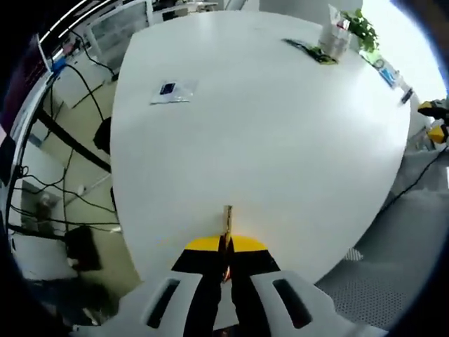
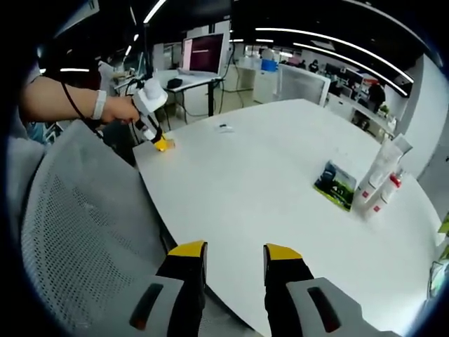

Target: Arrange the skincare products in the storage area until every visible bottle or jar stands upright without overlapping.

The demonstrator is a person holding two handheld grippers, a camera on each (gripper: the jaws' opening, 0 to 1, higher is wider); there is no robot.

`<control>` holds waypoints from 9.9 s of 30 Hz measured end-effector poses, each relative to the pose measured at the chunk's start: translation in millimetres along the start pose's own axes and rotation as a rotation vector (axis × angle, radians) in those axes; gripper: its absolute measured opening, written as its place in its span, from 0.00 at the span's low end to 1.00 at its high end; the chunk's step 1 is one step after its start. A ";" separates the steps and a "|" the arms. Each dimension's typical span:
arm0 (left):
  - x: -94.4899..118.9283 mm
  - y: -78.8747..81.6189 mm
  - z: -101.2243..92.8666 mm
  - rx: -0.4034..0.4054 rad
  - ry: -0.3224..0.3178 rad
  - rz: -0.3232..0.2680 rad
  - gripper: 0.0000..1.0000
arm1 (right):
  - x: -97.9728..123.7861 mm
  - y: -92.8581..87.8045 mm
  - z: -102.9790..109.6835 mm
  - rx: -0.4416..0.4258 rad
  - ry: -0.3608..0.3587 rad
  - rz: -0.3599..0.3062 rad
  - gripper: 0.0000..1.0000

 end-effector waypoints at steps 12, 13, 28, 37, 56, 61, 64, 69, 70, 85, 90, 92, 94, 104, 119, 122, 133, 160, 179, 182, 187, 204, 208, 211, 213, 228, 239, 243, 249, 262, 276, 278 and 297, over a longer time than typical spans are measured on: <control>57.4 33.4 -110.6 -0.235 -0.167 -0.221 0.00 | 3.4 4.1 0.3 -0.015 0.012 -0.035 0.27; 59.0 33.2 -114.5 -0.252 -0.167 -0.225 0.00 | 3.9 5.5 0.9 -0.016 0.020 -0.042 0.27; 92.8 1.7 -167.8 -0.394 -0.215 -0.441 0.00 | 21.5 39.5 39.2 0.000 0.144 -0.220 0.26; 103.1 -19.5 -167.8 -0.350 -0.136 -0.476 0.00 | 23.5 51.5 71.8 0.052 0.226 -0.284 0.25; 93.8 -20.6 -181.4 -0.491 -0.038 -0.492 0.00 | 18.5 41.5 80.7 0.178 0.184 -0.215 0.25; 91.9 -18.9 -181.4 -0.498 -0.013 -0.493 0.00 | 17.9 40.7 81.3 0.185 0.189 -0.208 0.25; 90.6 -20.0 -183.5 -0.516 -0.012 -0.489 0.00 | 17.1 40.3 81.4 0.180 0.197 -0.203 0.25; 89.1 -20.6 -185.8 -0.545 0.014 -0.494 0.00 | 16.1 41.6 80.3 0.166 0.200 -0.206 0.26; 89.0 -20.3 -185.9 -0.549 0.015 -0.496 0.00 | 15.9 42.0 80.2 0.166 0.200 -0.207 0.26; 96.9 -19.8 -191.5 -0.581 -0.035 -0.562 0.00 | 28.6 50.1 82.1 0.194 0.197 -0.321 0.19; 97.5 -21.1 -196.6 -0.613 -0.072 -0.567 0.00 | 28.6 51.0 85.5 0.232 0.199 -0.334 0.12; 98.9 -23.3 -201.4 -0.642 -0.097 -0.576 0.00 | 27.2 50.5 86.8 0.244 0.198 -0.325 0.12; 99.2 -25.3 -204.3 -0.666 -0.111 -0.574 0.00 | 26.6 50.1 87.8 0.258 0.198 -0.319 0.11; 101.7 -28.4 -210.6 -0.713 -0.141 -0.585 0.00 | 24.3 47.2 93.0 0.317 0.216 -0.289 0.05; 97.0 -31.2 -214.2 -0.761 -0.143 -0.534 0.00 | 25.4 43.9 102.3 0.432 0.228 -0.284 0.00; 94.9 -33.7 -218.4 -0.796 -0.159 -0.517 0.00 | 23.5 41.0 106.0 0.468 0.239 -0.260 0.00; 96.8 -38.5 -222.7 -0.839 -0.198 -0.513 0.01 | 25.9 37.3 107.6 0.477 0.289 -0.246 0.00; 118.0 -12.9 -196.2 -0.518 -0.245 -0.692 0.31 | 37.3 44.4 70.2 0.035 0.416 -0.365 0.00; 136.7 -12.0 -191.5 -0.383 -0.463 -0.769 0.11 | 55.5 49.3 64.6 -0.071 0.614 -0.544 0.00; 137.3 -12.0 -192.1 -0.379 -0.466 -0.774 0.08 | 56.0 49.1 62.6 -0.082 0.614 -0.551 0.00; 139.0 -12.9 -190.4 -0.376 -0.471 -0.779 0.04 | 56.3 49.0 59.8 -0.109 0.620 -0.560 0.00; 142.3 -16.0 -193.6 -0.400 -0.492 -0.769 0.00 | 52.0 48.1 62.5 -0.092 0.594 -0.521 0.00; 140.8 -16.5 -194.8 -0.415 -0.504 -0.756 0.00 | 52.3 48.6 63.3 -0.092 0.596 -0.523 0.00; 140.0 -16.9 -195.6 -0.423 -0.510 -0.746 0.00 | 52.0 48.2 63.2 -0.089 0.598 -0.524 0.00; 138.7 -17.4 -196.3 -0.433 -0.519 -0.736 0.00 | 52.4 48.7 63.9 -0.090 0.601 -0.524 0.00; 132.7 -18.4 -200.7 -0.496 -0.494 -0.727 0.00 | 53.5 48.7 63.0 -0.097 0.625 -0.537 0.00; 129.7 -19.6 -204.3 -0.525 -0.486 -0.703 0.01 | 58.6 51.8 65.1 -0.107 0.688 -0.581 0.00; 131.0 -20.7 -203.9 -0.520 -0.507 -0.701 0.00 | 59.4 52.1 65.5 -0.107 0.689 -0.586 0.00; 132.6 -21.0 -200.9 -0.490 -0.543 -0.696 0.00 | 59.0 52.2 64.1 -0.106 0.664 -0.599 0.00; 131.7 -21.7 -201.4 -0.462 -0.569 -0.677 0.00 | 57.8 52.8 63.9 -0.112 0.654 -0.594 0.00; 134.5 -20.9 -199.2 -0.417 -0.599 -0.678 0.00 | 58.1 52.5 62.5 -0.130 0.660 -0.597 0.00; 134.9 -20.2 -199.5 -0.419 -0.593 -0.690 0.00 | 58.3 52.2 61.4 -0.138 0.669 -0.601 0.00; 140.7 -23.1 -204.7 -0.439 -0.653 -0.702 0.07 | 59.3 54.2 68.1 -0.139 0.772 -0.600 0.00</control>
Point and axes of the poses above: the point that each gripper's makers call its tool centre point, and the gripper's own axes: x roughly backward along the fingers, z roughly to its left, y roughly out of its top, the point moved 8 cm from there along x, roughly backward along the fingers, and after that the axes turned 12 degrees about z, right-handed, at the moved point
